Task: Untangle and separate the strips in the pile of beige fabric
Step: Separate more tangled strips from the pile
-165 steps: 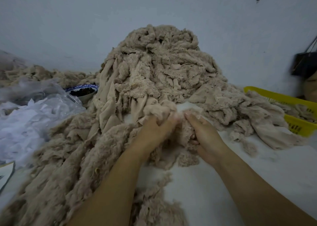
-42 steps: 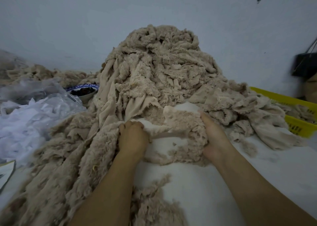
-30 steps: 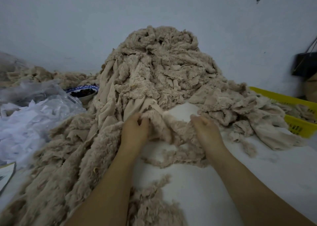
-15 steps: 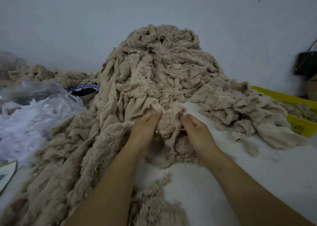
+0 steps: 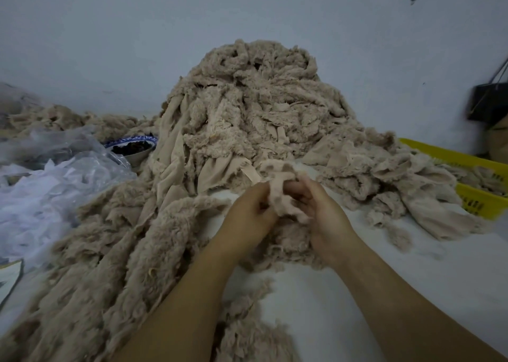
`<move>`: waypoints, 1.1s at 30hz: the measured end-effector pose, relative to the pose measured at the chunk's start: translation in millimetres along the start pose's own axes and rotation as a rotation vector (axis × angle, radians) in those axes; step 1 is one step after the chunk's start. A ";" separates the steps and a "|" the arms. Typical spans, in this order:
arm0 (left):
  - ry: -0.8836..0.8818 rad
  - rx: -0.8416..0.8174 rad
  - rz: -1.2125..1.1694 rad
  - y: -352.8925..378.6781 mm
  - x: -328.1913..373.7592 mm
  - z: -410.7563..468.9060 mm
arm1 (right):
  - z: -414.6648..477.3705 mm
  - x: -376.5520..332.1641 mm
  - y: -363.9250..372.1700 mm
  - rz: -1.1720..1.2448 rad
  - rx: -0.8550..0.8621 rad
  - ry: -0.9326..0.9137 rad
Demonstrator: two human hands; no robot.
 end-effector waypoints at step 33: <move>-0.493 0.256 -1.268 -21.0 -34.4 1.2 | -8.9 3.2 2.9 -0.430 -0.048 0.061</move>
Point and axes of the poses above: each hand's wrist, its own z-axis towards the middle knuckle, its own y-axis out of the palm, x = y × z, the point moved 8 cm from there along z, towards the middle knuckle
